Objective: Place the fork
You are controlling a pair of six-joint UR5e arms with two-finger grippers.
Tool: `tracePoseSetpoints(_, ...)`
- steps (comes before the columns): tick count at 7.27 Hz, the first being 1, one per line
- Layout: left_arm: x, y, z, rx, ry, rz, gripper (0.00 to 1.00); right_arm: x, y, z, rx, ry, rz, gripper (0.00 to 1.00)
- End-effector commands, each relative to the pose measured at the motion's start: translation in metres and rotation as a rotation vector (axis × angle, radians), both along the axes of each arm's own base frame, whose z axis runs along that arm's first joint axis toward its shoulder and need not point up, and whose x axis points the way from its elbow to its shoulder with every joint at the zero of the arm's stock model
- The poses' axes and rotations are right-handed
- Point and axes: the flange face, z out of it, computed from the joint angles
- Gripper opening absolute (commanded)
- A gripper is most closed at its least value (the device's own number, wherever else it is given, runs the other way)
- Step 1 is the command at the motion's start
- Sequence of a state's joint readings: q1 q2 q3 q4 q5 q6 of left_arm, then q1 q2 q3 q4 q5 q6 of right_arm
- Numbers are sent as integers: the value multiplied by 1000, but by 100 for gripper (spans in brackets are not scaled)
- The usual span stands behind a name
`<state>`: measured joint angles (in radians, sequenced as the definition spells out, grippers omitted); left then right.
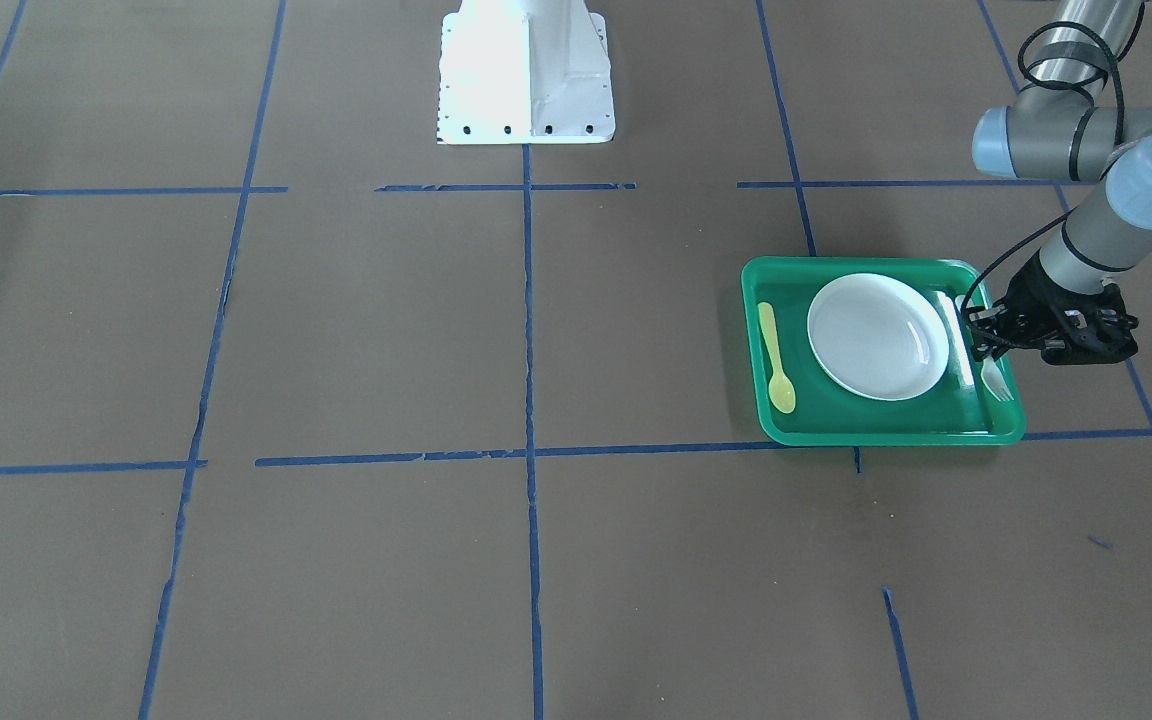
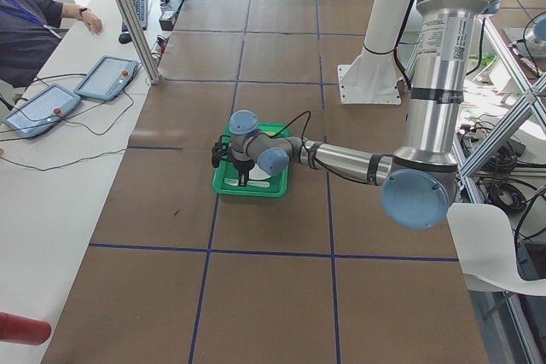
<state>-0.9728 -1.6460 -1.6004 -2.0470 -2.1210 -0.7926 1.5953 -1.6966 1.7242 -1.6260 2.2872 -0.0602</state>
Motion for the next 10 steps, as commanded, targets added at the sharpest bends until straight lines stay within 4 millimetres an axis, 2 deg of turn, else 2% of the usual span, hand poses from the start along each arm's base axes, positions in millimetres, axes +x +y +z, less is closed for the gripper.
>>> tracePoseSetpoints(1, 1, 0, -1, 1, 2, 2, 14, 0, 0, 0, 0, 0, 0, 100)
tracePoseSetpoints(2, 2, 0, -2, -1, 5, 4, 99, 0, 0, 0, 1, 0, -1, 100)
tracePoseSetpoints(4, 3, 5, -5, -21, 46, 37, 100, 0, 0, 0, 1, 0, -1, 100)
tracePoseSetpoints(7, -9, 7, -59, 69, 97, 36, 100, 0, 0, 0, 0, 0, 0, 100)
tracePoseSetpoints(9, -68, -17, -65, 232, 62, 60, 100, 0, 0, 0, 0, 0, 0, 100)
tracePoseSetpoints(10, -104, -28, -66, 312, 27, 78, 100, 0, 0, 0, 1, 0, -1, 100)
